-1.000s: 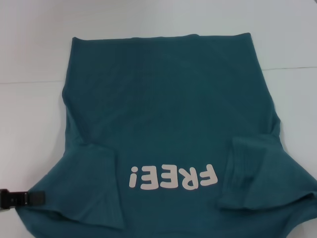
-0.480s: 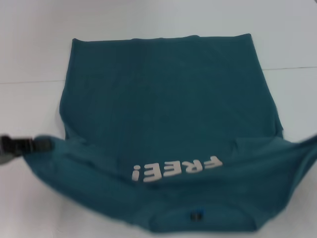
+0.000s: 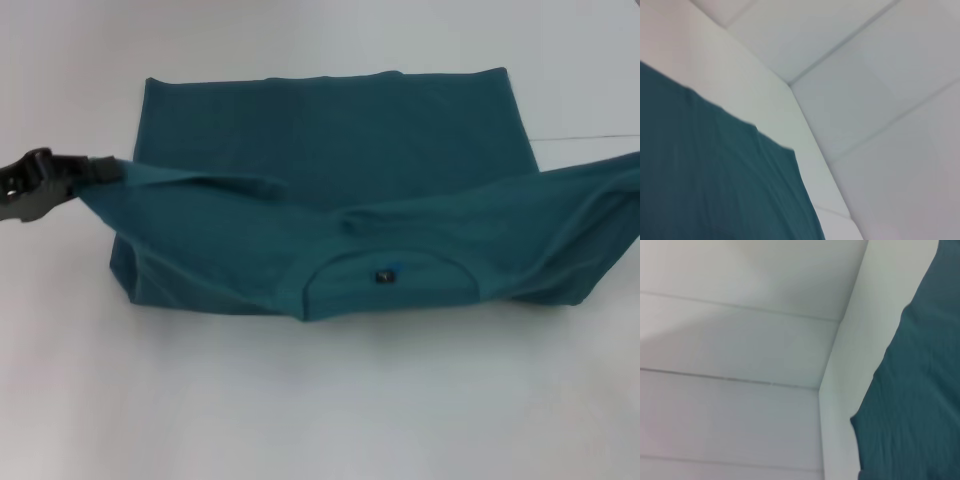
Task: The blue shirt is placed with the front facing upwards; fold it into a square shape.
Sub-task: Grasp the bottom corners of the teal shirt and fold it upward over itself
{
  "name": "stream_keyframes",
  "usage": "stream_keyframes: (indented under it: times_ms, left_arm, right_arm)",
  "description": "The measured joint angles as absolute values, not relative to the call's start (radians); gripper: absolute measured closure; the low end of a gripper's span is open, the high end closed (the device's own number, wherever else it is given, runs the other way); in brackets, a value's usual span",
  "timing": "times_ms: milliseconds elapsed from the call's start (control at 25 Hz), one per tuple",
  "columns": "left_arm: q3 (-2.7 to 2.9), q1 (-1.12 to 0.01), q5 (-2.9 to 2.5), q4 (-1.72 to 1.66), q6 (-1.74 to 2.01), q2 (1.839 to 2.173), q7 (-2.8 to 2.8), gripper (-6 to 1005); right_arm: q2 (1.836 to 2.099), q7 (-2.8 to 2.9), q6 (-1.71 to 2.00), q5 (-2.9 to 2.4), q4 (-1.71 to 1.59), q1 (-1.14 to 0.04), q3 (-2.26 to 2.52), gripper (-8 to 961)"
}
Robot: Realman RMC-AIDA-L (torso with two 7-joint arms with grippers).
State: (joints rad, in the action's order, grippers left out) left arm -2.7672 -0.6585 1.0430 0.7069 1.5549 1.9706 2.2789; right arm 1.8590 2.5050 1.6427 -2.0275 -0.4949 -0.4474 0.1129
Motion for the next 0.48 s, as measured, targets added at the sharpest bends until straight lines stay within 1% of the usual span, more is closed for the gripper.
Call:
stream_keyframes:
  times_ms: [320,480]
  left_arm:
    - [-2.753,-0.692,1.105,0.608,1.362,1.98,2.181,954]
    - [-2.746,-0.711,1.118,0.568,1.295,1.983,2.136,953]
  right_arm:
    - [1.875,2.45,1.475,-2.001,-0.445,-0.512,0.114,880]
    - [1.877,2.433,1.429,-1.999,-0.431,-0.536,0.114,879]
